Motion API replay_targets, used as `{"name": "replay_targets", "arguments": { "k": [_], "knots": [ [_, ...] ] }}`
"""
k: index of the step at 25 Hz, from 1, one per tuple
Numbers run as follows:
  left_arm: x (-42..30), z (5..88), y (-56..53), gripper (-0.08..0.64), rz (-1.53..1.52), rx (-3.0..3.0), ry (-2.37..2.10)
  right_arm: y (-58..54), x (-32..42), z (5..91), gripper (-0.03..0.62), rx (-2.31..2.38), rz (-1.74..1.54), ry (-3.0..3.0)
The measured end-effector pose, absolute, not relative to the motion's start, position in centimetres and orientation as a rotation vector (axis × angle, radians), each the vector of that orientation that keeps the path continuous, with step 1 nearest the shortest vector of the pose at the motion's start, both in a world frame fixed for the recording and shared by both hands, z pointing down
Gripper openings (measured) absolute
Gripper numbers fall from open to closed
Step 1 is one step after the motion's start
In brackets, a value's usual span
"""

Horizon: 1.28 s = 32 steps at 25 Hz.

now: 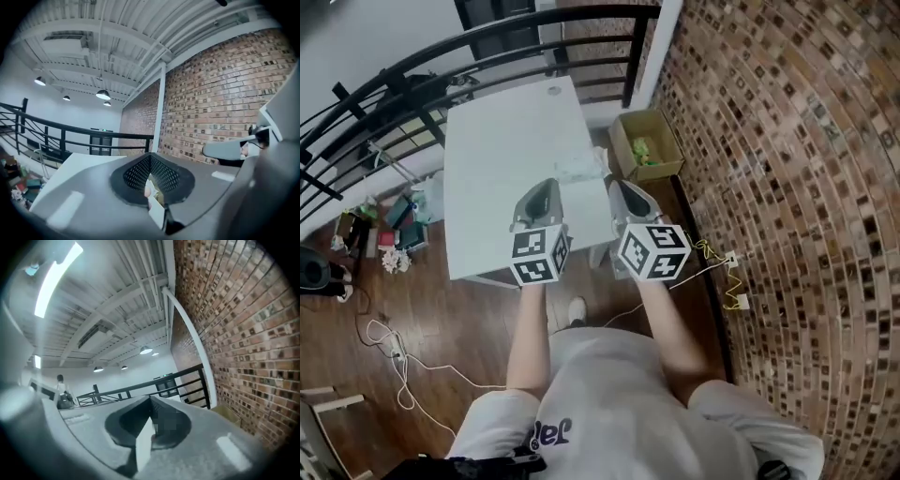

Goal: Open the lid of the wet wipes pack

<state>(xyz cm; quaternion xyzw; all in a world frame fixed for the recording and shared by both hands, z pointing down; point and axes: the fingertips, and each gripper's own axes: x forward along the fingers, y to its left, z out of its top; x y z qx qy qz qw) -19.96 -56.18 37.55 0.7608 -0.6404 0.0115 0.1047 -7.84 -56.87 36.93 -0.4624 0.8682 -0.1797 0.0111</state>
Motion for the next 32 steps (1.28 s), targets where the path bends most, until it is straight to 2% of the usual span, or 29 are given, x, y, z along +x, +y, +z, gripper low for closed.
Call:
{"name": "replay_targets", "arguments": {
  "k": [4, 9, 12, 20, 27, 32],
  "knots": [
    [-15.9, 37.2, -51.7, 0.017, 0.012, 2.212, -1.989, -50.4, -5.9, 36.9, -0.009, -1.393, -0.423, 2.781],
    [-7.9, 40.3, -42.2, 0.017, 0.051, 2.138, -2.063, -42.5, 2.8, 40.4, -0.009, -1.503, -0.23, 2.889],
    [-5.9, 38.7, -37.9, 0.017, 0.079, 2.137, -2.135, -39.8, 3.9, 39.7, -0.009, -1.453, -0.114, 2.917],
    [-6.4, 30.9, -32.6, 0.017, 0.009, 2.168, -2.289, -34.9, 4.5, 33.0, -0.009, -1.368, -0.057, 2.849],
    [-7.8, 31.3, -30.7, 0.017, 0.029, 2.215, -2.299, -35.1, 4.4, 30.2, -0.009, -1.431, -0.022, 2.774],
    [-10.9, 29.8, -29.0, 0.017, -0.056, 2.177, -2.311, -33.7, 1.5, 29.4, -0.009, -1.431, 0.039, 2.789]
  ]
}}
